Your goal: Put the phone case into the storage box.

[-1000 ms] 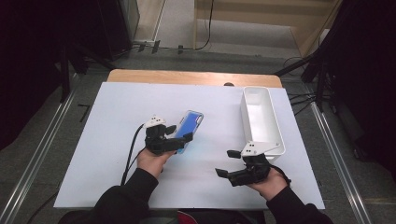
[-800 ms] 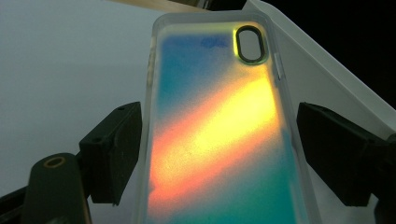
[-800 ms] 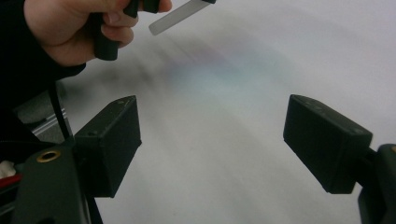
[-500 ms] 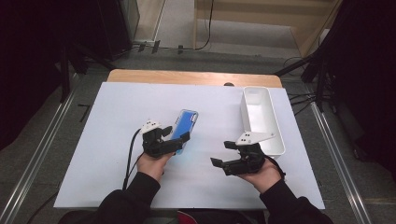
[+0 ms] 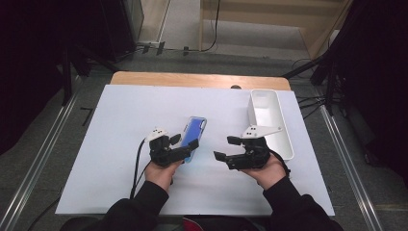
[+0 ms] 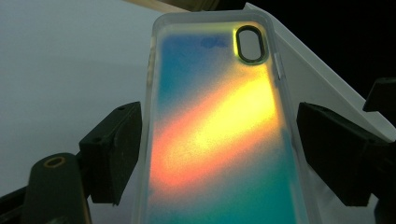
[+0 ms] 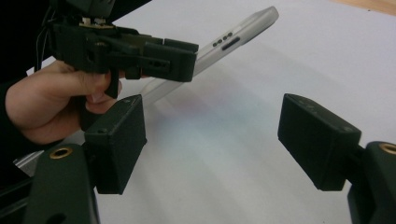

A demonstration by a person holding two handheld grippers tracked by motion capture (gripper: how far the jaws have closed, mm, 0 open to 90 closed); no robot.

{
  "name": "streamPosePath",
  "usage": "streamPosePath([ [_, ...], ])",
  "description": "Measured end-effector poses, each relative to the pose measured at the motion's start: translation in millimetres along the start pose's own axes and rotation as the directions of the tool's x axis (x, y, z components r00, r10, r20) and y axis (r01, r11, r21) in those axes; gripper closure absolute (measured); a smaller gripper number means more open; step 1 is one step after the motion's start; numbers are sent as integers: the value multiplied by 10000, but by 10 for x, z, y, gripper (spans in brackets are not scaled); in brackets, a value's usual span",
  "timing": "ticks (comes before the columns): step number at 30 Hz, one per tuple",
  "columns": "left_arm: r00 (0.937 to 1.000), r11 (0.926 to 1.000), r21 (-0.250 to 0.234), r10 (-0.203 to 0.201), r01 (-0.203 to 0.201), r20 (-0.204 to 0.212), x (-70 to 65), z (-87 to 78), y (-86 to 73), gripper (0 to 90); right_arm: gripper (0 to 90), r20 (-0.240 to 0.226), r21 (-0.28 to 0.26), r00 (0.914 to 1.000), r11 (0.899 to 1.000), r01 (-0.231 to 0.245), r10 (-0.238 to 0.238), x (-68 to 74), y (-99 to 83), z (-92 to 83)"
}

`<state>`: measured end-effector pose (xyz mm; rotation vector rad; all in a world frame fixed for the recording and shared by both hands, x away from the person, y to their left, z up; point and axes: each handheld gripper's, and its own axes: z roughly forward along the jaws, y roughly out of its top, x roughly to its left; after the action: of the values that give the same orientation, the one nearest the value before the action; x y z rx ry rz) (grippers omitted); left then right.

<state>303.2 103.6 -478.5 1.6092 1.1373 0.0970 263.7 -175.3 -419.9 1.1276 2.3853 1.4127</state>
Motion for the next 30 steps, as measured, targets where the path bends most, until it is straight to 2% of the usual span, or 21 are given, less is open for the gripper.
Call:
streamPosePath([
  [3,10000,10000,59,-59,59,9,-1,8,-22,167,222,69,42,10000,10000,41,-41,-7,43,8],
  [5,9996,9996,61,-265,264,74,-2,22,-40,167,222,176,135,9998,9999,71,-73,-13,78,12],
  [8,9997,9996,152,-233,231,121,-2,40,-53,167,222,168,129,9998,9999,-79,77,-30,132,13],
  [12,9997,9997,159,-190,187,181,-5,45,-54,167,222,204,55,9998,10000,-41,40,-38,214,1],
  [15,9995,9996,177,-242,239,190,-5,48,-56,167,222,190,-27,9996,9998,-214,214,-48,279,-3],
  [20,9999,10000,70,-44,43,108,-21,43,-57,167,222,196,-29,9985,9987,-517,517,-84,351,11],
  [22,10000,10000,18,7,-7,86,-31,41,-60,167,222,163,78,9969,9970,-775,773,-103,383,16],
  [25,10000,10000,-50,71,-70,66,-40,43,-62,167,222,336,280,9953,9954,-914,905,-126,427,23],
  [30,9997,9996,-92,264,-264,-6,-55,43,-67,167,229,387,292,9920,9922,-1212,1200,-182,503,38],
])
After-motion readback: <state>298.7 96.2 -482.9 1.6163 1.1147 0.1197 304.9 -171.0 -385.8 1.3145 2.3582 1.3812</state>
